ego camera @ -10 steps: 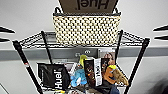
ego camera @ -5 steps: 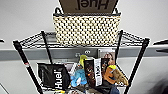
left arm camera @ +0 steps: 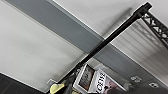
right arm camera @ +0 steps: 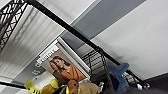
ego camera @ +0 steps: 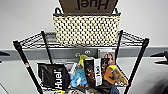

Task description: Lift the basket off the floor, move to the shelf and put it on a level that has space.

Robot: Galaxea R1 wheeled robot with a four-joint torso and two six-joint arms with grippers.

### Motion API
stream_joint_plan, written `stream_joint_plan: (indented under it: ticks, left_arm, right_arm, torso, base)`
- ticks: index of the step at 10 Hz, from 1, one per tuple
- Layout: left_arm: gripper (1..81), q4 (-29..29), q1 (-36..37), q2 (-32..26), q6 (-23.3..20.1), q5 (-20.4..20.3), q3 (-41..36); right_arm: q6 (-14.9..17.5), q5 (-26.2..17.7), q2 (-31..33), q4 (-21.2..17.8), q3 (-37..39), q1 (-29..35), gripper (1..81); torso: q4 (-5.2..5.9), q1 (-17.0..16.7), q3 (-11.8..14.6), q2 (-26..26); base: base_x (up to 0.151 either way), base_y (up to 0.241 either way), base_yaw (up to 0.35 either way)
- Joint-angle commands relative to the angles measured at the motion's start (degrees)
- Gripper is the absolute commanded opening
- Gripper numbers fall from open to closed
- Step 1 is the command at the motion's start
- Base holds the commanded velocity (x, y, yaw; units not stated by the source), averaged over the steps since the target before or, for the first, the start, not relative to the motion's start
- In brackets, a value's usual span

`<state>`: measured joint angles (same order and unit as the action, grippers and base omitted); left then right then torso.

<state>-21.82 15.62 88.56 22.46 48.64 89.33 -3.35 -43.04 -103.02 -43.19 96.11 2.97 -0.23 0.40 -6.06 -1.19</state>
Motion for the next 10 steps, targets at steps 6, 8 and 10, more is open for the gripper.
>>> stream_joint_plan:
  ticks: [6,8,10]
  left_arm:
    - [81.1,-0.9,-18.5,2.2,-3.1,-14.3,-4.1]
    - [81.1,-0.7,-23.3,2.5,-3.7,-17.1,-4.3]
    - [81.1,-0.6,-26.8,3.4,-4.9,-18.1,-4.3]
  right_arm:
    - [6.2,1.6,-2.9,-2.5,3.6,-11.7,81.1]
    - [7.7,2.8,-3.6,-2.5,4.1,-16.1,81.1]
    - [9.5,3.5,-4.7,-2.5,4.9,-19.6,81.1]
  torso:
    - [0.00,0.0,0.0,0.0]
    - [0.00,0.0,0.0,0.0]
    - [0.00,0.0,0.0,0.0]
  base:
    - [0.000,0.000,0.000]
    - [0.000,0.000,0.000]
    - [0.000,0.000,0.000]
